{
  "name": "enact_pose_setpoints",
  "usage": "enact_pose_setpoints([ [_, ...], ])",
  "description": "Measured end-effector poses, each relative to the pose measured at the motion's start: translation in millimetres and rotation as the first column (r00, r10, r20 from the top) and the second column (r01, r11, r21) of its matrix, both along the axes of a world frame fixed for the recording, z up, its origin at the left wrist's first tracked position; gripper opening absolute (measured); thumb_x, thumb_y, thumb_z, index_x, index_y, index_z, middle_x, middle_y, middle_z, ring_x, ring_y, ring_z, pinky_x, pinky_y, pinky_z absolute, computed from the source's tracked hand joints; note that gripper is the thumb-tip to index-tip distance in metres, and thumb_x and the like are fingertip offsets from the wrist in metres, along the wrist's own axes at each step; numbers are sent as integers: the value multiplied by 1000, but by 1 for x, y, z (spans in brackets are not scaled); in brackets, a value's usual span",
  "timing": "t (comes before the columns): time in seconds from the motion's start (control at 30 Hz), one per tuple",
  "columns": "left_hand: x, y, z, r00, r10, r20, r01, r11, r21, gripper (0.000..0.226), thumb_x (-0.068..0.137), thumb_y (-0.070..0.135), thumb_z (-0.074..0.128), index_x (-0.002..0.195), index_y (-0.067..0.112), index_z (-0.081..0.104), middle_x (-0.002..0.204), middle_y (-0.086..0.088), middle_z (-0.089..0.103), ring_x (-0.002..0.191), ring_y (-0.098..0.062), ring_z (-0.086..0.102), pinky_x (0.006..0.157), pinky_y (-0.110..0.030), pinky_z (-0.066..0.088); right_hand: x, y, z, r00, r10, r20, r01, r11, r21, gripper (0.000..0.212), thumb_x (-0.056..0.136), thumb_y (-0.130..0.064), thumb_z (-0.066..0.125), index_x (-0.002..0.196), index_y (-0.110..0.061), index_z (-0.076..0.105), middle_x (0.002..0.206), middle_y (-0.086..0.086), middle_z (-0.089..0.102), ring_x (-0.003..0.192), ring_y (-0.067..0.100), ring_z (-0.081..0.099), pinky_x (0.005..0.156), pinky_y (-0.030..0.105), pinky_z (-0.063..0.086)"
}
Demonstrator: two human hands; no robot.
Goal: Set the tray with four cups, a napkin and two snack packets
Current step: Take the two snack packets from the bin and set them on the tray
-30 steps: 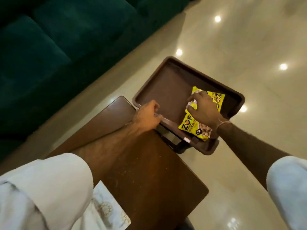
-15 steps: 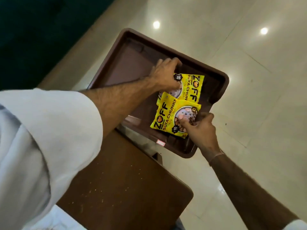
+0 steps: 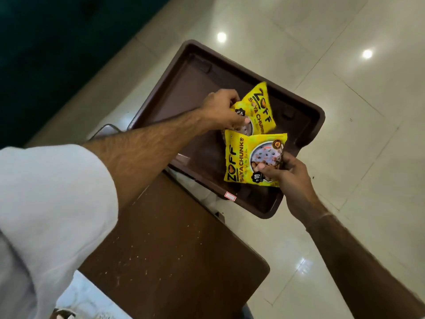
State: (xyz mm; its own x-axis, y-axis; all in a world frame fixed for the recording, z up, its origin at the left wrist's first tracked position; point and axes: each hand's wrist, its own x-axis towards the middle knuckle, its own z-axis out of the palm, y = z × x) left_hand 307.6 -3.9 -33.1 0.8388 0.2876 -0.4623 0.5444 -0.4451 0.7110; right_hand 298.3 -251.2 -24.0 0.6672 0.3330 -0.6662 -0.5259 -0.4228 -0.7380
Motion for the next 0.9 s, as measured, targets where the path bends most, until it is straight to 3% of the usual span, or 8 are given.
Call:
enact_pose_setpoints([
  [0.1, -35, 13, 9, 961, 274, 31, -259, 935, -242, 40, 71, 26, 88, 97, 10, 64, 97, -11, 75, 86, -25, 73, 70, -43, 62, -5, 13, 18, 999, 32, -26, -28, 992, 120, 44, 78, -7, 77, 120, -8, 66, 113, 14, 75, 105, 32, 72, 92, 45, 56],
  [0.2, -81, 31, 22, 886, 464, 14, -413, 802, -431, 48, 74, 19, 87, 114, 8, 64, 105, -11, 76, 94, -26, 74, 85, -49, 60, -19, 30, 33, 994, 92, -61, -79, 978, 195, 52, 75, -11, 76, 125, -7, 62, 119, 17, 72, 111, 37, 69, 94, 49, 55],
  [0.3, -140, 51, 37, 794, 607, -11, -513, 661, -547, 53, 76, 13, 85, 122, 7, 60, 114, -12, 73, 104, -30, 71, 97, -51, 55, -44, 50, 44, 982, 140, -130, -102, 958, 268, 43, 83, -3, 70, 124, -9, 61, 120, 20, 70, 107, 43, 68, 82, 56, 59],
  [0.37, -182, 61, 43, 716, 698, -26, -577, 571, -585, 57, 76, 7, 83, 126, 3, 56, 119, -18, 71, 109, -36, 69, 98, -53, 53, -63, 63, 50, 966, 189, -173, -129, 942, 310, 45, 85, -2, 67, 128, -11, 58, 122, 19, 69, 104, 41, 70, 73, 51, 62],
  [0.5, -281, 75, 57, 574, 818, -47, -656, 424, -624, 66, 76, 1, 80, 134, 2, 49, 127, -18, 67, 113, -34, 67, 97, -49, 54, -114, 93, 58, 949, 265, -169, -206, 931, 301, 63, 79, -6, 72, 137, -16, 50, 126, 14, 69, 107, 33, 71, 81, 50, 61],
  [0.63, -385, 74, 72, 469, 882, -51, -687, 328, -648, 63, 71, 9, 80, 129, 2, 56, 108, -8, 75, 98, -24, 73, 81, -38, 58, -177, 117, 60, 914, 287, -287, -191, 928, 321, 59, 78, -8, 72, 134, -16, 55, 127, 14, 69, 114, 35, 67, 90, 52, 57],
  [0.8, -515, 61, 78, 311, 947, -75, -750, 196, -632, 42, 78, 2, 72, 118, 8, 64, 108, -11, 73, 100, -31, 70, 91, -47, 56, -268, 133, 59, 857, 249, -451, -100, 939, 328, 57, 82, -11, 68, 137, -15, 53, 129, 15, 67, 119, 38, 64, 98, 62, 49],
  [0.9, -590, 42, 85, 203, 974, -102, -780, 97, -618, 51, 71, 5, 72, 121, 2, 63, 100, -11, 74, 88, -26, 73, 81, -41, 58, -322, 137, 59, 834, 205, -512, -61, 957, 284, 52, 81, -13, 69, 131, -13, 59, 124, 12, 70, 108, 31, 67, 97, 53, 52],
])
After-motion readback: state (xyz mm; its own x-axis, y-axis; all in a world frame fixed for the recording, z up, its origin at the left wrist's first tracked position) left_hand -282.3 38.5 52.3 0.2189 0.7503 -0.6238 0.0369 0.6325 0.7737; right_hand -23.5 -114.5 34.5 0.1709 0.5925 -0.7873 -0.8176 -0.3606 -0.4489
